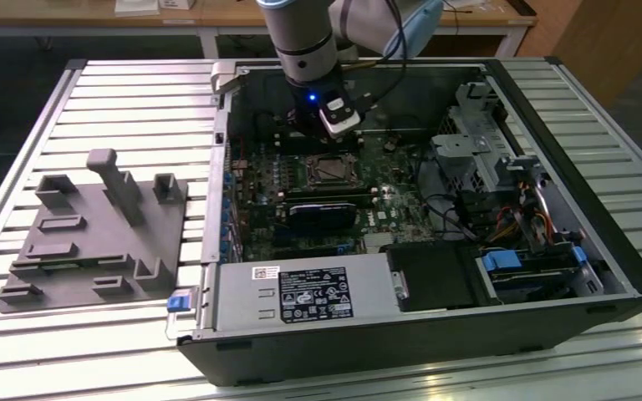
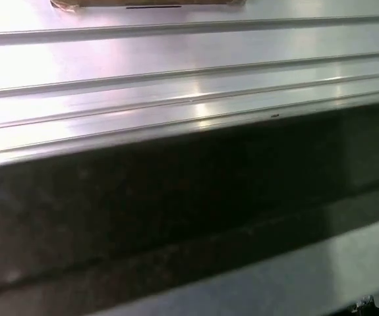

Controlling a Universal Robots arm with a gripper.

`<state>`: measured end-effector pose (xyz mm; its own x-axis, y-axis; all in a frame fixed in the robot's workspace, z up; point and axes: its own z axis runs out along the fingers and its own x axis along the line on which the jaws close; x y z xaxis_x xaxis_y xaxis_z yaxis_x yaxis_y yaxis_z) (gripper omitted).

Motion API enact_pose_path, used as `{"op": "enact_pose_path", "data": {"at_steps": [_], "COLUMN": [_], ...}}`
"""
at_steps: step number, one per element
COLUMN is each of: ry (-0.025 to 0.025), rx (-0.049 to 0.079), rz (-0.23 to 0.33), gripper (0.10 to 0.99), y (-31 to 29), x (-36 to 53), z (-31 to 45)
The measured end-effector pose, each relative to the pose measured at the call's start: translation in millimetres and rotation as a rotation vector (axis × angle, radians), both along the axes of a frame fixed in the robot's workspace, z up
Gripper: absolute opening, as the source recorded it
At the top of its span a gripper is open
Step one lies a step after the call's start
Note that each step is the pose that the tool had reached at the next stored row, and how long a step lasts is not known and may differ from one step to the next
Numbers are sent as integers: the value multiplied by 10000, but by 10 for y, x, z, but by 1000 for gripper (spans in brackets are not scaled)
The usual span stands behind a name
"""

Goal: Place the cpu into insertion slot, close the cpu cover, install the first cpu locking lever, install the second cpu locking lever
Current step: 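Install the first cpu locking lever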

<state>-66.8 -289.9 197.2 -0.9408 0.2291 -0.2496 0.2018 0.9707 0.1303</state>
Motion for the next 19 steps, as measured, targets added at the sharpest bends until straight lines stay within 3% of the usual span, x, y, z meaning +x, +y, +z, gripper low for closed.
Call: {"op": "enact_pose_path", "data": {"at_steps": [7, 14, 19], "ry": [-134, -203, -215], "rx": [-151, -167, -162], "rz": [-5, -8, -7], "gripper": [106, 106, 106], "y": [0, 0, 1], "x": [-6, -11, -9], "z": [-37, -67, -69]}}
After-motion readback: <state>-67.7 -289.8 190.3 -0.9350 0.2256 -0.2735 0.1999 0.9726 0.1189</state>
